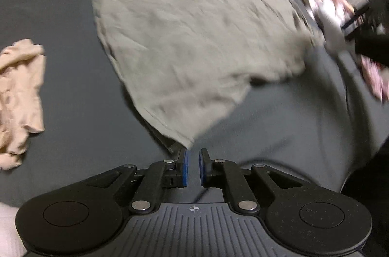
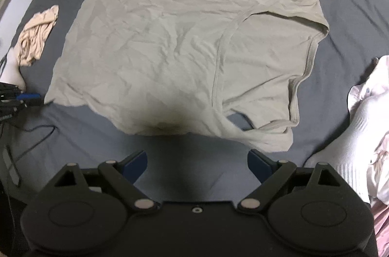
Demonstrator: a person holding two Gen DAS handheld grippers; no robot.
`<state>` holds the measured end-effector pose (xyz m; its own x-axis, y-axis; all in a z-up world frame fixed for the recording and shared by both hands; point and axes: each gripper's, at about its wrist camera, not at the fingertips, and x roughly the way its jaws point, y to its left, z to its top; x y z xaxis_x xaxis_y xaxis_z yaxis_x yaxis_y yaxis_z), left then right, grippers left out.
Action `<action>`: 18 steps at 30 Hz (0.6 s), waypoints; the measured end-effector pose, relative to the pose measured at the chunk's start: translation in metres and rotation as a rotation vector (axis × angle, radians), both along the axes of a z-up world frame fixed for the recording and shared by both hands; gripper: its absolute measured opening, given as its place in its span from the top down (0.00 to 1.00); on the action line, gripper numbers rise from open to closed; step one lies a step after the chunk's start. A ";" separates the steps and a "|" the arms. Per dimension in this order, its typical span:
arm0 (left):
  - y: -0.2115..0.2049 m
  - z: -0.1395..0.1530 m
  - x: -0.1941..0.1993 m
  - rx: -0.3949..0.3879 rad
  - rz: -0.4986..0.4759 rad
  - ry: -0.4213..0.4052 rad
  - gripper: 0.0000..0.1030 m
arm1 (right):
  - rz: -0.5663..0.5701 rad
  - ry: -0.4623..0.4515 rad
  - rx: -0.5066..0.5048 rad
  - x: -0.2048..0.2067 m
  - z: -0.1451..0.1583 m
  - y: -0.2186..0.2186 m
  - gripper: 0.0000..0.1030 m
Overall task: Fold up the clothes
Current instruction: 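Lower the left gripper onto the khaki shirt hem corner and close it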
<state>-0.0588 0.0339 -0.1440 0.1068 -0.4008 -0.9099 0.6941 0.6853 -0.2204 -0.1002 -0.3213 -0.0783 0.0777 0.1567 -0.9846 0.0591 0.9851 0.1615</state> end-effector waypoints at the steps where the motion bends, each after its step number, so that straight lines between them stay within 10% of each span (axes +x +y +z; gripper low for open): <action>1: -0.002 -0.002 -0.001 -0.004 -0.008 -0.010 0.93 | 0.010 0.004 -0.002 -0.001 0.000 0.003 0.13; 18: -0.007 0.001 -0.003 0.060 -0.028 -0.147 0.93 | 0.070 0.062 0.023 0.001 -0.004 0.029 0.13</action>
<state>-0.0619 0.0268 -0.1427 0.2299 -0.3507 -0.9078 0.7352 0.6738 -0.0741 -0.0987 -0.2925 -0.0821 0.0042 0.1827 -0.9832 0.0005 0.9832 0.1827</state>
